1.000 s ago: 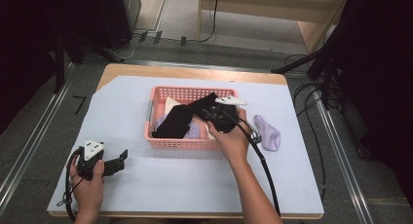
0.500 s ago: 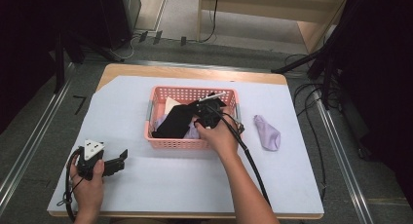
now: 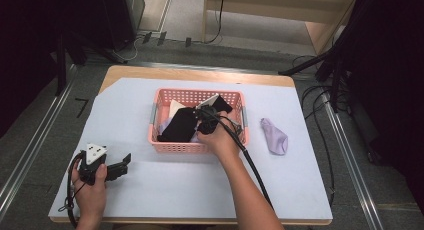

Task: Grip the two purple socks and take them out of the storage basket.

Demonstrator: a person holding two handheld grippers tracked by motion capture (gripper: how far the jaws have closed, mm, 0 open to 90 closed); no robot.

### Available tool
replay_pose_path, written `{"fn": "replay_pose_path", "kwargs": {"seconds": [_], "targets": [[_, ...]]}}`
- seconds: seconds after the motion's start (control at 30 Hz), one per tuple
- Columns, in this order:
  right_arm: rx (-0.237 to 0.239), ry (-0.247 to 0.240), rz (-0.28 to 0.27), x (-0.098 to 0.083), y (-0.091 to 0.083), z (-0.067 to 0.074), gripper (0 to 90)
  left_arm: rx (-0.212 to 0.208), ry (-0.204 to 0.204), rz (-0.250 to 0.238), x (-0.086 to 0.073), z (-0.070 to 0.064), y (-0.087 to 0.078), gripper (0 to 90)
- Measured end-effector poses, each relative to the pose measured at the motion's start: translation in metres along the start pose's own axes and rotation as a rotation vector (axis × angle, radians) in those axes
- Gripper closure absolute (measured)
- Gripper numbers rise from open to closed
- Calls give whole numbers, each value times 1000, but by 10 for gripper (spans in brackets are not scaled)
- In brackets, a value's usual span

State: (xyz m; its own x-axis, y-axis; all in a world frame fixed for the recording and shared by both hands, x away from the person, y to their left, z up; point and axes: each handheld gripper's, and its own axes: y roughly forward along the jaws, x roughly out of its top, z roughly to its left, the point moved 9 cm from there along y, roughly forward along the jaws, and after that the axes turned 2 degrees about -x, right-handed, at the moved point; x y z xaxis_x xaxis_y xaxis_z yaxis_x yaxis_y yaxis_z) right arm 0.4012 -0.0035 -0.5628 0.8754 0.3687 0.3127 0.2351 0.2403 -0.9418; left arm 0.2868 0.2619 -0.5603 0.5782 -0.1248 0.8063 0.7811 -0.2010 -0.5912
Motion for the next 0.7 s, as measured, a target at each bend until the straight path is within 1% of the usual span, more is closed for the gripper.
{"fn": "replay_pose_path", "kwargs": {"seconds": [0.07,0.1,0.17,0.23,0.3,0.4,0.47,0.53,0.6,0.63,0.7], "targets": [[2,-18,-25,0,-2,0,870,0,5,0,0,1,0,137],[5,-13,-55,1,-4,0,871,0,5,0,0,1,0,137],[21,-9,-161,6,-12,-2,873,-1,3,0,0,0,0,137],[49,26,-250,11,-23,-5,873,-1,0,0,0,0,0,136],[76,32,-342,15,-36,-9,873,-3,0,2,0,0,0,136],[54,-17,-495,21,-57,-16,873,-2,2,3,0,0,0,136],[47,-44,-592,23,-73,-18,873,0,2,2,0,0,0,136],[49,-86,-683,24,-88,-18,872,0,4,2,0,0,0,137],[53,-118,-755,24,-101,-16,872,1,3,1,0,0,0,137],[50,-129,-790,24,-107,-15,872,1,6,1,0,0,0,137],[58,-145,-848,24,-120,-14,872,0,9,2,0,0,0,137]]}}
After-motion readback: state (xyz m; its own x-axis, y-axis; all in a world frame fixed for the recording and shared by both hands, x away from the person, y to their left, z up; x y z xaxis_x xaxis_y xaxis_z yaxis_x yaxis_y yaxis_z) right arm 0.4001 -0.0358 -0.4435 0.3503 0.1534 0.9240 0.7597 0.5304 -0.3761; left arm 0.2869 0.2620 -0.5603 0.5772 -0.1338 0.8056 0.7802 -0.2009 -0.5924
